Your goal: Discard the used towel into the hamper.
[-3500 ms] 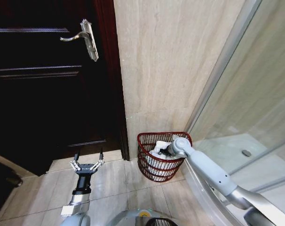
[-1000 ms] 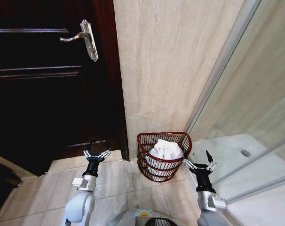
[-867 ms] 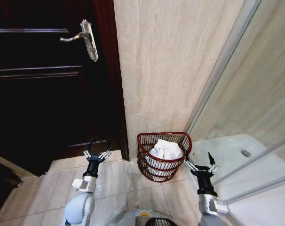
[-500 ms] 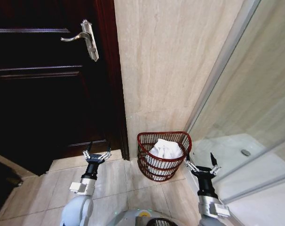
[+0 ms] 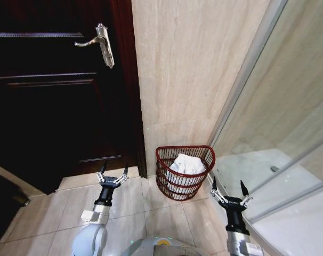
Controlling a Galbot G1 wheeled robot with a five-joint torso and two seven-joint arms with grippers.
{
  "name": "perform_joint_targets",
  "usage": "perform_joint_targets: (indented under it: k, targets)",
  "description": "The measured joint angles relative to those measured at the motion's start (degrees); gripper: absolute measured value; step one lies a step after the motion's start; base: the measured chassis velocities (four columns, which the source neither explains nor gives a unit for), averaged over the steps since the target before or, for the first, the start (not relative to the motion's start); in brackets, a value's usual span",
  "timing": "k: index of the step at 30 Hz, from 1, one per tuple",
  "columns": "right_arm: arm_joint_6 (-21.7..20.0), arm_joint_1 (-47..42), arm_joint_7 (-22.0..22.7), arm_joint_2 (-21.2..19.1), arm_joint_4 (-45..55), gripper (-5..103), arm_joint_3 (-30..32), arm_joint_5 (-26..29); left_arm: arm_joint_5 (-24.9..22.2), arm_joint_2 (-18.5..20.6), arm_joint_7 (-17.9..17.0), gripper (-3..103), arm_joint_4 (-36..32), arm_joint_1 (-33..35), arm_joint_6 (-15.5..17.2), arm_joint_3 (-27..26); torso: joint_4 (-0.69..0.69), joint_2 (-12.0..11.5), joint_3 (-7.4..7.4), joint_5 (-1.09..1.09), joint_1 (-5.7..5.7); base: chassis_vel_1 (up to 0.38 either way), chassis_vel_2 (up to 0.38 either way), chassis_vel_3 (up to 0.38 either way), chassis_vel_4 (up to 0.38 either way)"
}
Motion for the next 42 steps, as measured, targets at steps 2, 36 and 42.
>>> perform_joint_targets:
  k: [2, 36, 42]
  targets:
    - [0.08, -0.03, 0.11, 0.12, 0.14, 100, -0.17, -0.26, -0.05, 0.18, 0.27, 100, 0.07, 0.0, -0.13, -0.06, 0.0, 0.0, 0.0, 0.01, 0.0, 0.05, -0.058, -0.051, 0.052]
    - [0.04, -0.9, 4.18, 1.01, 1.83, 100, -4.31, -4.08, -2.42, 2.13, -0.08, 100, 1.49, -0.58, -2.01, -0.78, 0.0, 0.0, 0.0, -0.01, 0.0, 0.064, -0.071, -0.062, 0.068]
    - [-0.04, -1.11, 4.65, 0.72, 1.67, 100, -4.45, -4.26, -2.63, 1.93, -0.09, 100, 0.69, 0.13, -2.2, -0.78, 0.0, 0.0, 0.0, 0.0, -0.01, 0.093, -0.093, -0.088, 0.096]
